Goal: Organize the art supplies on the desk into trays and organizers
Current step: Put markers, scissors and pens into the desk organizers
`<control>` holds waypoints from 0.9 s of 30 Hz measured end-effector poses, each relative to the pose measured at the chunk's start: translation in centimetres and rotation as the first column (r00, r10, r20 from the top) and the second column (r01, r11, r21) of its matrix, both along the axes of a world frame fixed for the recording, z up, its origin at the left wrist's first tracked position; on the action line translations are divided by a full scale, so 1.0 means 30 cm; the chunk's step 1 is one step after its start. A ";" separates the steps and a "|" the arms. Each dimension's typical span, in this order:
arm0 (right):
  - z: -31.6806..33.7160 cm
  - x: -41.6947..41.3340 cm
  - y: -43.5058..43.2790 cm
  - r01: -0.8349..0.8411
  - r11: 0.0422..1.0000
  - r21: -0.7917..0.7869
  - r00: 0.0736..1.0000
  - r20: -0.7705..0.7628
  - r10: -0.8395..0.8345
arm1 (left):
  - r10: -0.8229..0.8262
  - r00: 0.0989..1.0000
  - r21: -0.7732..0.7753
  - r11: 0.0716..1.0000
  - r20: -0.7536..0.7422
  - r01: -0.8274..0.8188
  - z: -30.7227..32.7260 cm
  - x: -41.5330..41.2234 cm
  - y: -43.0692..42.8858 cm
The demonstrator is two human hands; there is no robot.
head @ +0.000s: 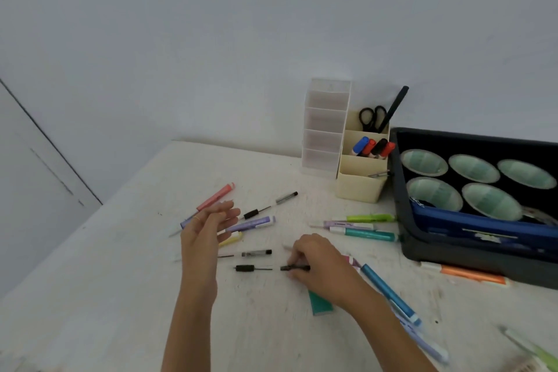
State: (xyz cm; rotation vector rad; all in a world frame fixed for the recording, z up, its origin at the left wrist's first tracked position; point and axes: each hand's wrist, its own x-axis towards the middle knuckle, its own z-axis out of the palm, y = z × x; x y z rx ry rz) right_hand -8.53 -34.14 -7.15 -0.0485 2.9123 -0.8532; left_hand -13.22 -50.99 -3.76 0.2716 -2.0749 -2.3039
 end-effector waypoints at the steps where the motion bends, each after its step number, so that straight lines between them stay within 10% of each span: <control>1: 0.011 0.005 0.011 0.037 0.993 -0.113 0.999 0.006 -0.037 | 0.001 1.000 -0.003 1.000 -0.006 -0.001 0.002 0.002 0.000; 4: 0.071 0.031 0.055 0.121 0.874 -0.471 0.989 -0.017 -0.146 | 0.006 1.000 0.001 1.000 -0.019 -0.006 0.008 -0.003 0.012; 12: 0.208 0.004 0.219 0.212 0.489 -0.846 0.788 -0.148 -0.597 | -0.119 0.992 -0.048 0.992 -0.030 0.117 -0.004 -0.020 0.196; 22: 0.266 -0.123 0.401 0.248 0.536 -0.807 0.312 -0.457 -0.833 | -0.376 0.925 -0.228 0.907 -0.060 0.354 0.005 -0.179 0.554; 27: 0.197 -0.159 0.421 0.323 0.600 -0.732 0.335 -0.504 -0.796 | -0.404 0.915 -0.297 0.871 0.021 0.391 -0.024 -0.261 0.654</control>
